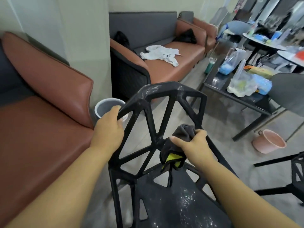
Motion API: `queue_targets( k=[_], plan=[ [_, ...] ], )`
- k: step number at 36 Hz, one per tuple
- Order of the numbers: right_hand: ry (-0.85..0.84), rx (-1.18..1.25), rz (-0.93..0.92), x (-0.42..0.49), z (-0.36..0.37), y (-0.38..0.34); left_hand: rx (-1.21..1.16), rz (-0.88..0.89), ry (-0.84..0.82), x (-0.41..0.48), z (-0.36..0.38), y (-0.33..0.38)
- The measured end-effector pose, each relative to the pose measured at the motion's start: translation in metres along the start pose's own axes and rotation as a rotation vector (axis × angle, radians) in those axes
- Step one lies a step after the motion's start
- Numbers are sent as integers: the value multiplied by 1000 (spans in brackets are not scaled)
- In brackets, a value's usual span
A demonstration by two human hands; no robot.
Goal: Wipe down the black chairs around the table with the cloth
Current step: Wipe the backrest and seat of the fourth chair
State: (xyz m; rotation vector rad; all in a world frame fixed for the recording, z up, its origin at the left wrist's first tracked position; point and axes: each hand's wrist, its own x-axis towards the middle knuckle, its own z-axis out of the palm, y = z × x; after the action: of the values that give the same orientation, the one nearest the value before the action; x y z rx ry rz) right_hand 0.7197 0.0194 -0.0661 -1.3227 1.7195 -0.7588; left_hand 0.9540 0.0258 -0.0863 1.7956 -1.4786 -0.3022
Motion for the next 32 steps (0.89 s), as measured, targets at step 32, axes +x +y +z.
queue_targets(
  k=[32],
  plan=[
    [476,224,-792,36,23,-39,-242,110,452,-26,27,-21]
  ],
)
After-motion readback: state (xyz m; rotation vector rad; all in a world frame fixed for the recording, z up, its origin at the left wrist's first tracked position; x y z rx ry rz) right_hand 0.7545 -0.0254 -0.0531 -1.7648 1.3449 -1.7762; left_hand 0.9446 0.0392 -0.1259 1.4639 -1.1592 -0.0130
